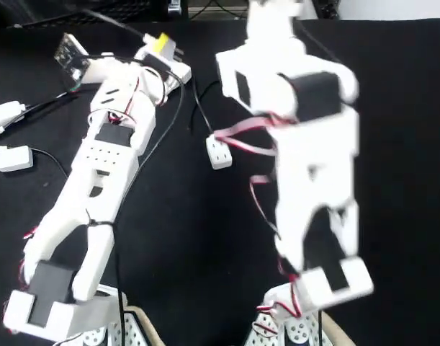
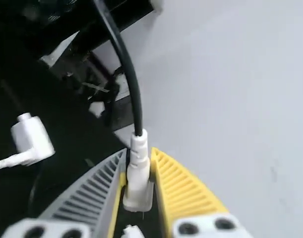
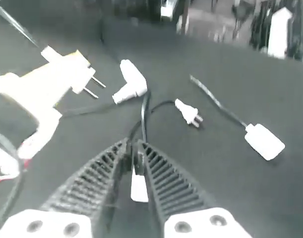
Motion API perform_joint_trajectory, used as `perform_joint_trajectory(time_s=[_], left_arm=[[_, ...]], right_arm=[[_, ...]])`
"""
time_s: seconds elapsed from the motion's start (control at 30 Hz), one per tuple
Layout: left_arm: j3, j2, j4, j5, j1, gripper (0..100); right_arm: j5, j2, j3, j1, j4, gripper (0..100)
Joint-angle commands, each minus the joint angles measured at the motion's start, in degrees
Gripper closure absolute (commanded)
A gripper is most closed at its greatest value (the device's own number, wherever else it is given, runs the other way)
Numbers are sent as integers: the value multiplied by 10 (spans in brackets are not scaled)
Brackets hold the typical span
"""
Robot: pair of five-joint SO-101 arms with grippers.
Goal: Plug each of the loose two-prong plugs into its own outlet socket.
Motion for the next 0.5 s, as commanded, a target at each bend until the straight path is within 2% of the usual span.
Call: perform_joint_trajectory(time_s=[0.0, 0.3, 0.37, 0.47], left_arm=[[-57, -76, -14, 10, 5, 970], [-29, -147, -11, 11, 14, 970], [-17, -171, -11, 11, 19, 970], [-4, -213, -11, 11, 32, 970]], right_arm=[[-43, -93, 1, -7, 18, 986], [-155, -205, 116, -9, -4, 986], [-159, -240, 138, -35, -25, 986], [-127, -295, 191, -98, -66, 986]])
